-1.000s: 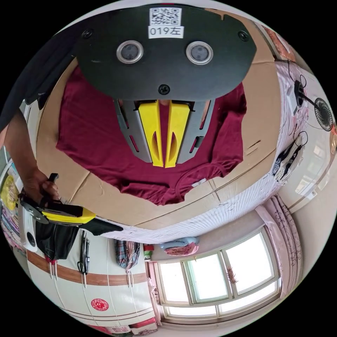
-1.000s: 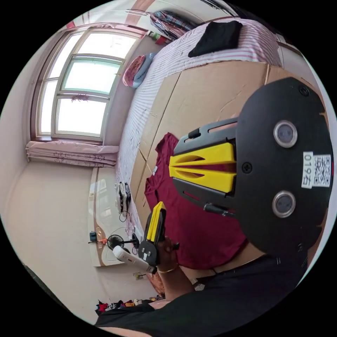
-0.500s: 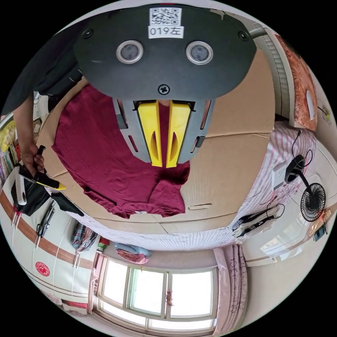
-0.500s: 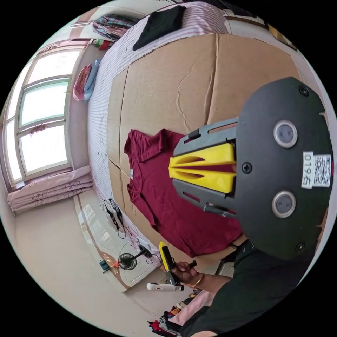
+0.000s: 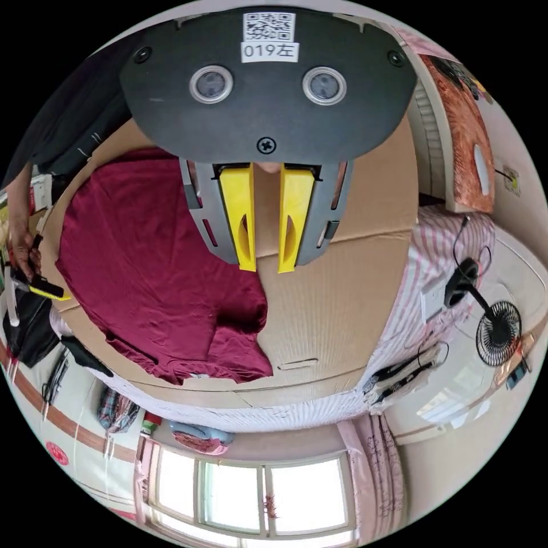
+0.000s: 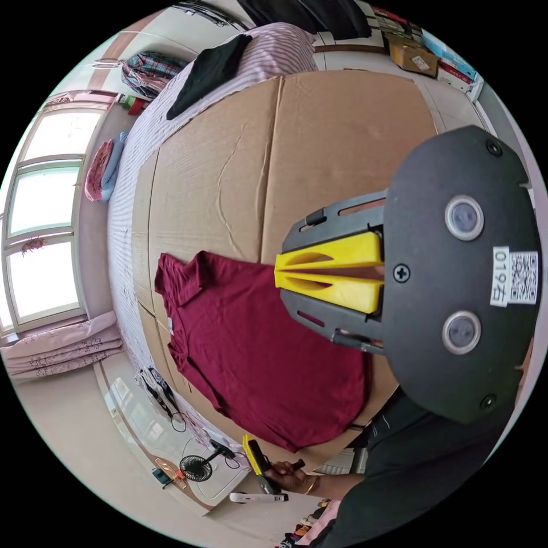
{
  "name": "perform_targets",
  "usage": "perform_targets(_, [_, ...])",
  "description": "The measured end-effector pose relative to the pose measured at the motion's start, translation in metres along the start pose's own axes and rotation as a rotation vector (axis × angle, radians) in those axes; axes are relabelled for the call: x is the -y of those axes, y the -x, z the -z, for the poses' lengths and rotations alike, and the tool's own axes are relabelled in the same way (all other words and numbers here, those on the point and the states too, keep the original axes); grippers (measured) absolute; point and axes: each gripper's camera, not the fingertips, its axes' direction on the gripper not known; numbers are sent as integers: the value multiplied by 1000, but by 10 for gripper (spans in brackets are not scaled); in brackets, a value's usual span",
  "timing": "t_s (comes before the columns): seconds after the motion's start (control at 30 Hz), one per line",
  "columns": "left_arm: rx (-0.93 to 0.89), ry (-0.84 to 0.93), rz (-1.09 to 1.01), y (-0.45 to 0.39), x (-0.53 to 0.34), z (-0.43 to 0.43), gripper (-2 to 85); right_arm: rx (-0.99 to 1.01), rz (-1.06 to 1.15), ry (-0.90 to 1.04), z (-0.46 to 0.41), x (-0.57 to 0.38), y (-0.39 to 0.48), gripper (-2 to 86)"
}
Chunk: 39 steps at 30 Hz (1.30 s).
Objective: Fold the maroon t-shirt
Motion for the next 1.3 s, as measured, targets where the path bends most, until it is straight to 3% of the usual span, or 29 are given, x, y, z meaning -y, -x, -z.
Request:
perform_targets(0.1, [159,-36,-156,-15,24,-6,39,29,-36,-9,5,-5,-6,-7])
perform_targets(0.27, [-42,55,-248,-6,52,-34,57,66,-59,-72,27,-21,-16,-7])
perform_targets(0.77, [5,38,-365,7,78,-54,30,154,-89,-113,38,-30,-39,-6])
perform_targets(1.3, [14,16,-216,45,90,-77,16,153,-99,-124,28,10,-63,-6])
